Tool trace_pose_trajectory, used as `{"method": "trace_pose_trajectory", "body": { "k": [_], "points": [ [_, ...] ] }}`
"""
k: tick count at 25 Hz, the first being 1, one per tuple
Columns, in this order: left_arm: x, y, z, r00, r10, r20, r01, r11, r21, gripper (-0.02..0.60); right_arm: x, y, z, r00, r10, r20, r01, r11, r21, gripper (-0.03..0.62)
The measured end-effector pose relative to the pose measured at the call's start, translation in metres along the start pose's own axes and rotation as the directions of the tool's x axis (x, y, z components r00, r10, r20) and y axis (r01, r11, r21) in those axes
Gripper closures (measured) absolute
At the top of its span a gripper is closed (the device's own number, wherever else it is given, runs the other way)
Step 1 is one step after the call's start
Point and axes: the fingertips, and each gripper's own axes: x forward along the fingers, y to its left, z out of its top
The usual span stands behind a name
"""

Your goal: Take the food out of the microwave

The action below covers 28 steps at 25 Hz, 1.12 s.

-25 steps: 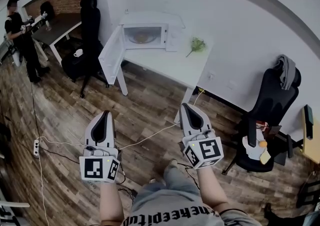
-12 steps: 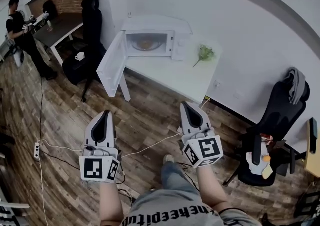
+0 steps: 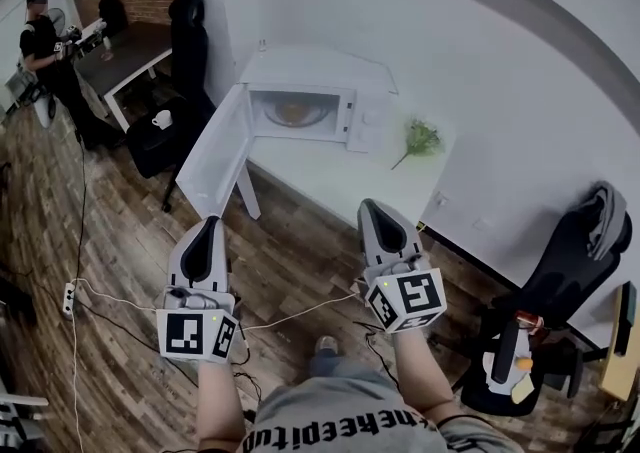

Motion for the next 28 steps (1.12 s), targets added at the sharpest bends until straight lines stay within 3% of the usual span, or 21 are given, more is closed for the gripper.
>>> {"method": "trace_pose_trajectory", "body": {
  "k": [9, 20, 28],
  "points": [
    [0.057, -0.021, -0.016, 1.000, 0.028, -0.009, -0.028, 0.999, 0.023, 0.571, 0.039, -0.054, -0.013, 0.999, 0.036, -0.005, -0.035, 0.999, 0.018, 0.588],
    [0.091, -0.015, -0.036, 0.998, 0.036, -0.041, -0.035, 0.999, 0.035, 0.571, 0.071, -0.069, -0.035, 0.998, 0.061, -0.025, -0.060, 0.997, 0.041, 0.588],
    [0.144, -0.001, -0.049, 0.999, 0.024, -0.027, -0.024, 0.999, 0.024, 0.571, 0.115, -0.095, -0.038, 0.999, 0.040, -0.026, -0.039, 0.999, 0.027, 0.588]
  ]
}}
